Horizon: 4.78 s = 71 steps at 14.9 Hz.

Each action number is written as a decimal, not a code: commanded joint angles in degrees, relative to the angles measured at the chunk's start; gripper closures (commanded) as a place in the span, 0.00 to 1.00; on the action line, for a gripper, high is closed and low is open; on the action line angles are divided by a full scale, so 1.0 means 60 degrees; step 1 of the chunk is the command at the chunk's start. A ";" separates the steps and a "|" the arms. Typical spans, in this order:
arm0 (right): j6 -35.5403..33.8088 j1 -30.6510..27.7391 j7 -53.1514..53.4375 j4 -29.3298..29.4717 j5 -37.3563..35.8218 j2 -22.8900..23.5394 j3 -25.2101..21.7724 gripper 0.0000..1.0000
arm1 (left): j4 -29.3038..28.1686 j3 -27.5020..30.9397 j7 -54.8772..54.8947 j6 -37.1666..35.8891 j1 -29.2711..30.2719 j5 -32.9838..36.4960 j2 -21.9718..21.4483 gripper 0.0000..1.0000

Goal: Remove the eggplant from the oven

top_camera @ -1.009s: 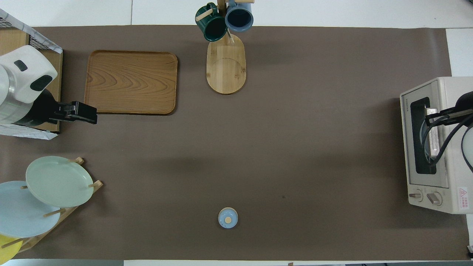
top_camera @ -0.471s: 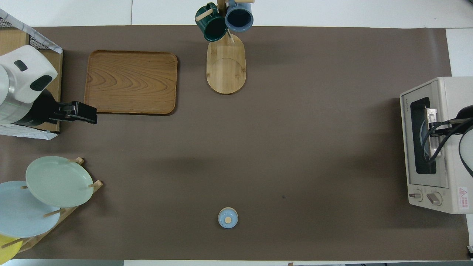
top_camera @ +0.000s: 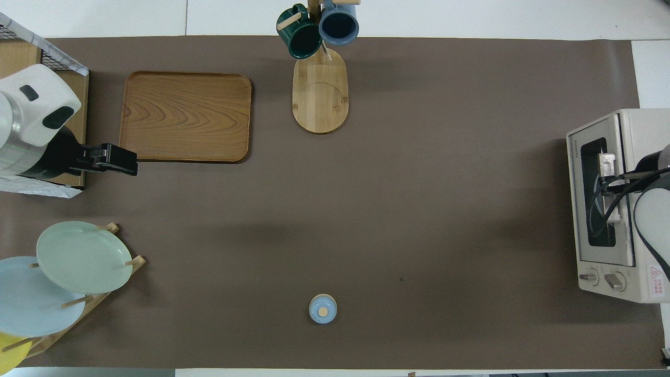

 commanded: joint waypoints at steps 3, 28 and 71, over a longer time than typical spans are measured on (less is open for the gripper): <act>0.1309 0.0713 0.0697 -0.0516 -0.0211 0.0585 0.0049 1.00 | -0.0064 0.0018 0.0007 -0.0050 -0.0001 0.0099 -0.0144 0.00; 0.1126 0.1784 0.1959 0.0625 0.1068 0.2037 0.0196 0.77 | -0.0093 0.0018 0.0007 -0.0094 0.0043 0.0114 -0.0173 0.00; -0.1791 0.6320 0.7212 0.5010 -0.0167 0.4606 0.0459 1.00 | -0.0093 0.0003 -0.0007 -0.0021 0.0029 0.0143 -0.0202 0.00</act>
